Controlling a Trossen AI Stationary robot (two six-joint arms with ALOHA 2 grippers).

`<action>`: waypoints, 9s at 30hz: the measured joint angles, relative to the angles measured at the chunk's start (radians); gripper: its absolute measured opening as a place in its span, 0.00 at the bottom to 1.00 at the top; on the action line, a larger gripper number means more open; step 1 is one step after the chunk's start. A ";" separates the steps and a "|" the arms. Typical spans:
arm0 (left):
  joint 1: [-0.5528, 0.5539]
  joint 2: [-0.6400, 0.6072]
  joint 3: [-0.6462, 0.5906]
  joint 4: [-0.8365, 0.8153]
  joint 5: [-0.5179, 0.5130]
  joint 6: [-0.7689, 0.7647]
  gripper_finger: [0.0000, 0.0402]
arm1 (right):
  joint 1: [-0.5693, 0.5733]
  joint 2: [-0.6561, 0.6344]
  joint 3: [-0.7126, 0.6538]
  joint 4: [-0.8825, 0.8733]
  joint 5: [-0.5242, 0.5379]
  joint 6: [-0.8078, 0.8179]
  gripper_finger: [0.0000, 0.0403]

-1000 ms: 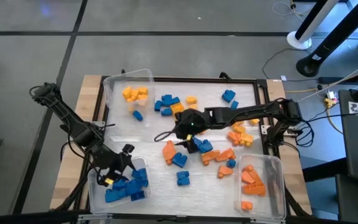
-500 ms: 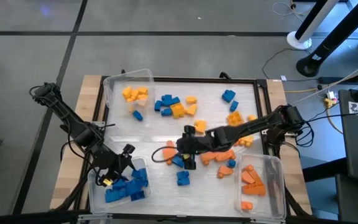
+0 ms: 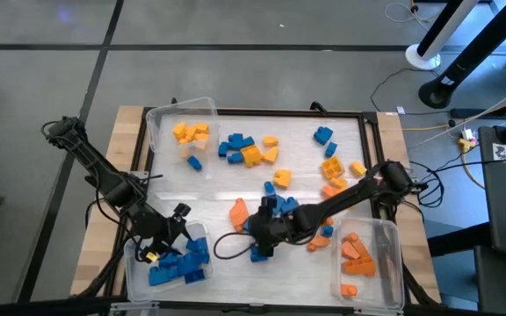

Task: Sort blocks
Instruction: Put the blue game piece into the bottom left transparent bin

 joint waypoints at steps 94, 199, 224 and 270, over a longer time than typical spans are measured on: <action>0.000 0.000 -0.001 0.000 0.000 -0.020 0.52 | -0.004 0.083 0.082 -0.368 0.159 -0.142 0.53; 0.000 -0.269 0.000 -0.318 -0.241 -0.313 0.52 | -0.095 0.362 0.623 0.337 -0.461 -0.979 0.20; 0.000 -0.268 0.000 -0.288 -0.241 -0.293 0.52 | -0.108 0.353 0.626 0.219 -0.426 -0.930 0.35; 0.000 -0.268 -0.001 -0.292 -0.240 -0.275 0.52 | -0.135 0.293 0.623 0.093 -0.433 -0.831 0.66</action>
